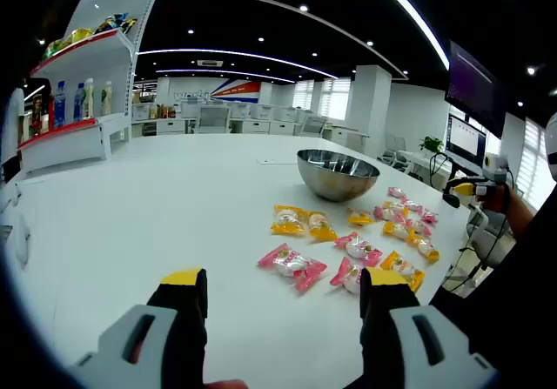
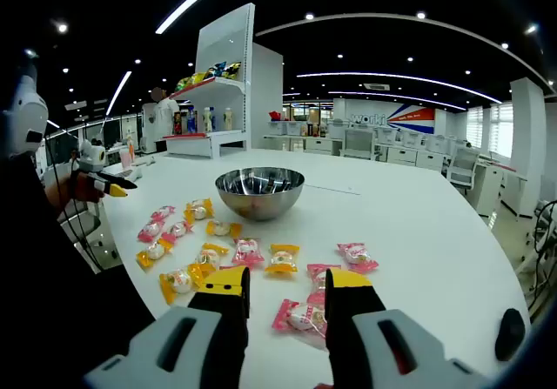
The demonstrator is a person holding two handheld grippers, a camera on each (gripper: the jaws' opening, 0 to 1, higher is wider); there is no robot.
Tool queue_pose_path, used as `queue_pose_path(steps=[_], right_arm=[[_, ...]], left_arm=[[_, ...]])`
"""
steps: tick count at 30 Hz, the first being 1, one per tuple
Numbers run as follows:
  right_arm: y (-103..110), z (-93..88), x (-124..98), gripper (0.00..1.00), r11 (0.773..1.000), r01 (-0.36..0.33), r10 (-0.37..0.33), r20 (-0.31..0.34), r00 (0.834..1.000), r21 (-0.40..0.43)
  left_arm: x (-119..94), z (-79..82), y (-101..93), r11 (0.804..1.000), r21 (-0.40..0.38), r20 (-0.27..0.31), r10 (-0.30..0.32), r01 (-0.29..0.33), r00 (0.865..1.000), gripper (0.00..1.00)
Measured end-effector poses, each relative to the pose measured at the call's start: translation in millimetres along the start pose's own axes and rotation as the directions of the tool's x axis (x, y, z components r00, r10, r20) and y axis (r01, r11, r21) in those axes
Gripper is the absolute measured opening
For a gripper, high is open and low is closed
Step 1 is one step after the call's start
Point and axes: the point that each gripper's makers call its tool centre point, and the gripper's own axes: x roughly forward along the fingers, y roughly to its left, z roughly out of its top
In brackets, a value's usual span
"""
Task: Pick up the marshmallows scattered on the table and place them into the bowl on the table
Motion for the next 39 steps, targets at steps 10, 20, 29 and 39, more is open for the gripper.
queue_pose_path(steps=[10, 20, 29, 39], right_arm=[[-2.5, -2.0, -1.7, 0.34, 1.000, 0.006, -0.006, -0.003, 1.000, 0.012], [-1.9, -2.6, -0.9, 0.34, 1.000, 0.004, -0.004, -0.001, 1.000, 0.011], [-3.2, -3.6, -1.5, 0.33, 1.000, 0.007, -0.007, -0.004, 1.000, 0.010], [-6.6, -0.6, -1.7, 0.33, 1.000, 0.016, -0.016, -0.005, 1.000, -0.001]], left_arm=[[-0.5, 2.2, -2.6, 1.000, 0.000, 0.004, -0.006, 0.006, 1.000, 0.72], [-1.4, 1.3, -4.3, 1.000, 0.000, -0.001, -0.007, 0.007, 1.000, 0.71], [-1.5, -0.3, -4.9, 1.000, -0.003, -0.004, -0.010, 0.010, 1.000, 0.71], [0.6, 1.2, -7.4, 1.000, 0.001, -0.004, -0.020, 0.020, 1.000, 0.71]])
